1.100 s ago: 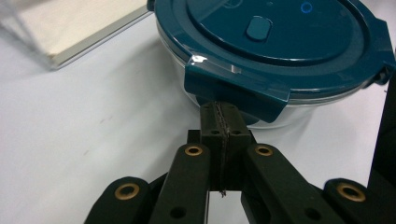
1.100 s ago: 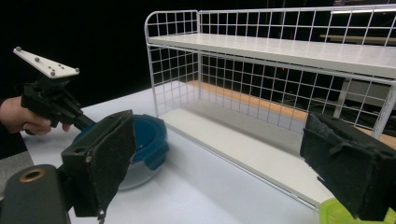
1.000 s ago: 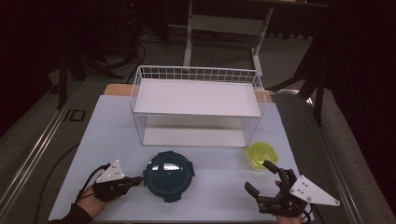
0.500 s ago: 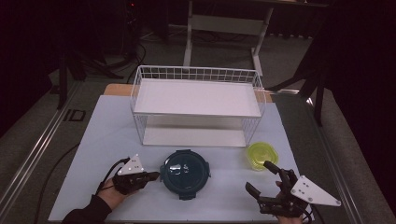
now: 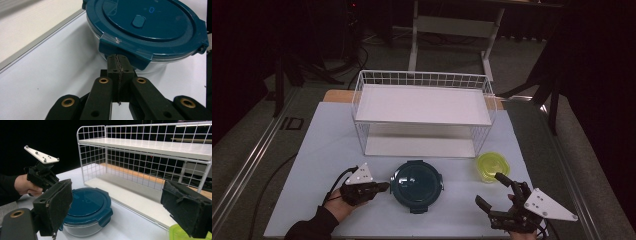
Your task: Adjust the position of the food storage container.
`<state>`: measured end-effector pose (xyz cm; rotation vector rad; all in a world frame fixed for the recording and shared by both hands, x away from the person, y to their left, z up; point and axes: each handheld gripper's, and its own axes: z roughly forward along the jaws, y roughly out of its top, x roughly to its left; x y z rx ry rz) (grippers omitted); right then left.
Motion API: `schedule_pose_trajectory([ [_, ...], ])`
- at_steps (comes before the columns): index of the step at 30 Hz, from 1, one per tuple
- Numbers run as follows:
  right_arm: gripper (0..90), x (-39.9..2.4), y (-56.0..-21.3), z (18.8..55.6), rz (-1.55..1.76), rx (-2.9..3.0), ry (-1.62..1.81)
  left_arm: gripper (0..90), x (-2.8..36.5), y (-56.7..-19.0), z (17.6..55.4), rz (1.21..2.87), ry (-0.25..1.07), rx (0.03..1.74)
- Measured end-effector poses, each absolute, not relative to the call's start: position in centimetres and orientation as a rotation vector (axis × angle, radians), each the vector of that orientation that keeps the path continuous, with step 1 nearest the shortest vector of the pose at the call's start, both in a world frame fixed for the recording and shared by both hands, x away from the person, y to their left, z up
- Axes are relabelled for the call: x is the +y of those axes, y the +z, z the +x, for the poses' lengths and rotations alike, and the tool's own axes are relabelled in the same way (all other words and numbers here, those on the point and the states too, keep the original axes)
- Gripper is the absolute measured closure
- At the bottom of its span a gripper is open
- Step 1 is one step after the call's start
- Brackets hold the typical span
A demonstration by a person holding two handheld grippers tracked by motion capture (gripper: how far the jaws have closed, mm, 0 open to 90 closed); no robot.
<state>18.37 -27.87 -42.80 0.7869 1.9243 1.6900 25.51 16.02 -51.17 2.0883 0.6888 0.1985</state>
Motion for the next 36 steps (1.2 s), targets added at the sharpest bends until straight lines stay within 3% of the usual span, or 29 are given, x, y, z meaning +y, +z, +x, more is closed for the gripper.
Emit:
schedule_pose_trajectory([
  [27, 10.1, -27.7, -43.2, 18.7, 0.801, 1.950, 1.686, 89.7, 13.0, -51.1, 26.5, 2.063, 0.144, 0.664],
  [36, 10.1, -27.7, -43.3, 18.6, 0.797, 1.945, 1.712, 87.2, 14.1, -50.1, 26.5, 2.015, 0.128, 0.656],
])
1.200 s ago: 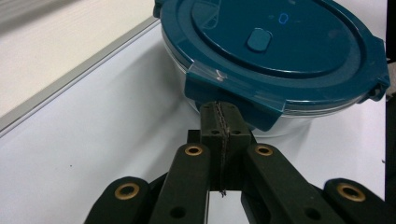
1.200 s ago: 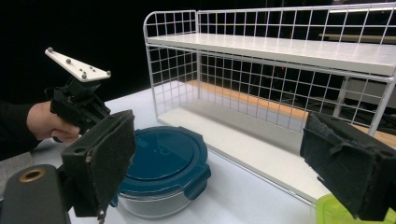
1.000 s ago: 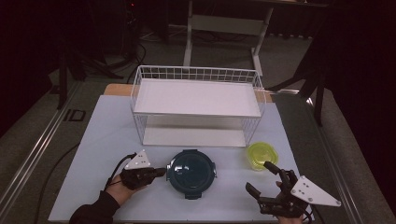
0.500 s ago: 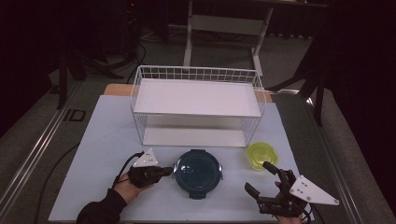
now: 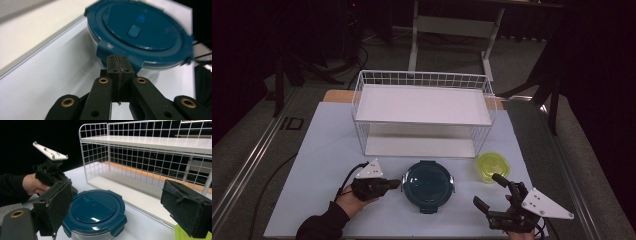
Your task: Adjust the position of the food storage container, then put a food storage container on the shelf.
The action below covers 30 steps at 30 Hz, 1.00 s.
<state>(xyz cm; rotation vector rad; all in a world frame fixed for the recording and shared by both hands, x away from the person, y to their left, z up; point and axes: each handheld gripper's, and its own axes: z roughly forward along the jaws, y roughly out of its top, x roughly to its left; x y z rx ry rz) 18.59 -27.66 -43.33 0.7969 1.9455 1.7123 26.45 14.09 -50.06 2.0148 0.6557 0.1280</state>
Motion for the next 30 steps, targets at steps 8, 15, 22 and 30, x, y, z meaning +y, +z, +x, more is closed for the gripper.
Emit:
schedule_pose_trajectory([
  [8, 10.1, -27.2, -43.5, 18.7, 0.800, 1.983, 1.670, 37.2, 15.2, -48.8, 25.6, 1.927, 0.081, 0.654],
  [15, 9.6, -26.6, -43.3, 18.8, 0.808, 2.016, 1.633, 6.6, 14.7, -47.8, 24.9, 1.891, 0.049, 0.632],
  [22, 9.6, -26.0, -42.8, 18.8, 0.820, 1.999, 1.614, 3.4, 14.8, -46.5, 24.6, 1.829, 0.064, 0.656],
  [30, 13.5, -25.4, -41.7, 18.8, 0.794, 1.928, 1.576, 3.0, 14.2, -44.3, 24.7, 1.790, 0.101, 0.639],
])
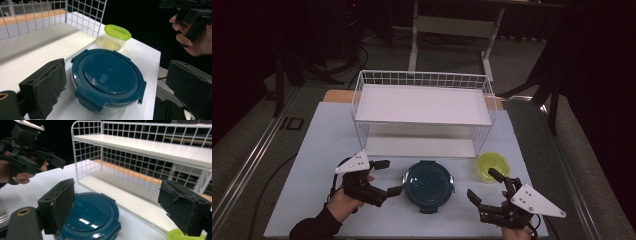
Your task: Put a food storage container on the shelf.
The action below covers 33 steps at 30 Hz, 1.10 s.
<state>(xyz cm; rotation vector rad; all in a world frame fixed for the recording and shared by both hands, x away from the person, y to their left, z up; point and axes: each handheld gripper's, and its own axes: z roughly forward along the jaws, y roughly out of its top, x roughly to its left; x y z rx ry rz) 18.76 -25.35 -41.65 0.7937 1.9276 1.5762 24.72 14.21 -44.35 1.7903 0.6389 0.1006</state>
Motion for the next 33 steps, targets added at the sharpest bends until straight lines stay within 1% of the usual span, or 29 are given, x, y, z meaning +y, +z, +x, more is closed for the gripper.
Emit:
schedule_pose_trajectory([
  [2, 13.6, -25.4, -41.5, 19.1, 0.810, 1.961, 1.605, 3.1, 14.0, -44.0, 24.9, 1.790, 0.116, 0.639],
  [7, 13.3, -25.3, -41.4, 20.5, 0.878, 2.022, 1.607, 3.8, 13.5, -44.1, 25.6, 1.788, 0.088, 0.697],
  [11, 13.2, -24.7, -41.3, 21.1, 0.860, 2.042, 1.565, 4.1, 13.2, -44.6, 26.4, 1.777, 0.022, 0.780],
  [12, 10.4, -24.2, -41.2, 21.4, 0.862, 2.065, 1.536, 4.3, 13.1, -44.8, 26.6, 1.780, 0.010, 0.802],
  [15, 10.0, -23.7, -41.3, 21.7, 0.876, 2.070, 1.532, 4.4, 13.0, -45.5, 27.2, 1.813, -0.055, 0.870],
  [20, 9.7, -22.6, -42.0, 22.4, 0.901, 2.105, 1.515, 4.5, 13.2, -47.2, 28.0, 1.801, -0.133, 0.953],
  [23, 9.7, -22.4, -42.7, 22.9, 0.924, 2.132, 1.525, 6.5, 13.0, -48.4, 28.4, 1.822, -0.176, 1.010],
  [27, 10.0, -22.3, -43.8, 23.4, 0.967, 2.173, 1.522, 14.0, 12.9, -49.7, 28.9, 1.828, -0.247, 1.072],
  [29, 10.1, -22.4, -44.3, 23.6, 0.999, 2.193, 1.506, 15.3, 12.7, -50.2, 29.1, 1.812, -0.299, 1.100],
  [32, 11.9, -22.6, -44.7, 23.8, 1.038, 2.209, 1.508, 19.9, 12.5, -50.6, 29.2, 1.814, -0.321, 1.113],
  [33, 12.0, -22.7, -44.9, 23.9, 1.050, 2.213, 1.507, 19.9, 12.2, -50.9, 29.3, 1.812, -0.350, 1.144],
])
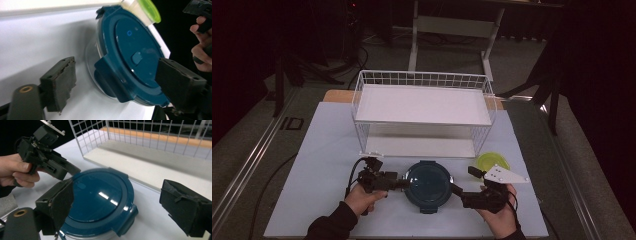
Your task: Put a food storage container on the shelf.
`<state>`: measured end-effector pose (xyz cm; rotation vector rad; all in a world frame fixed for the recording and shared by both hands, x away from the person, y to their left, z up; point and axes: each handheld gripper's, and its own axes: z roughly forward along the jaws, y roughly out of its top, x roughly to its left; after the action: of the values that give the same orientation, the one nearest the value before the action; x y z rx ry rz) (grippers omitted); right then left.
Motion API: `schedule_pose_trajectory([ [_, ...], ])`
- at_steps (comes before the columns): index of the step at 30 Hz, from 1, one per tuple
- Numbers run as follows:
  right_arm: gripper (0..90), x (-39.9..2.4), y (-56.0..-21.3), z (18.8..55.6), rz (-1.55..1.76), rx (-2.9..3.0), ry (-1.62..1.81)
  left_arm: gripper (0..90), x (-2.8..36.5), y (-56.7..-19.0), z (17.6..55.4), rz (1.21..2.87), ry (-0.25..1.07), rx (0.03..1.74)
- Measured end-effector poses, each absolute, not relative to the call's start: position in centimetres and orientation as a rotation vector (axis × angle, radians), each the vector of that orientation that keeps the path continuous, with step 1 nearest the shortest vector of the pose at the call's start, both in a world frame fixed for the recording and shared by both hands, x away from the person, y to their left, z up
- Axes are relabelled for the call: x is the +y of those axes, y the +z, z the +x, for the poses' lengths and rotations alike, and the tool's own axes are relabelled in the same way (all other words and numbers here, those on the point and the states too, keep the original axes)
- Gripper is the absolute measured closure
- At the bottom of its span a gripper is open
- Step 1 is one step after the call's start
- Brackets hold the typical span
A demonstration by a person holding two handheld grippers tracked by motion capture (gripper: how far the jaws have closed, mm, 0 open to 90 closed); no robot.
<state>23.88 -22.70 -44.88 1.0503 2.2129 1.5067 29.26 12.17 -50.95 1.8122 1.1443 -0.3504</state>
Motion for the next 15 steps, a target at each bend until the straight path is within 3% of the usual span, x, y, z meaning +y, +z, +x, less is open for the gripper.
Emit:
schedule_pose_trajectory([
  [10, 14.0, -22.8, -46.0, 23.9, 1.125, 2.254, 1.475, 43.4, 12.2, -51.6, 29.8, 1.766, -0.466, 1.176],
  [15, 14.0, -23.1, -46.2, 23.7, 1.160, 2.252, 1.463, 48.2, 12.6, -51.9, 29.8, 1.756, -0.520, 1.200],
])
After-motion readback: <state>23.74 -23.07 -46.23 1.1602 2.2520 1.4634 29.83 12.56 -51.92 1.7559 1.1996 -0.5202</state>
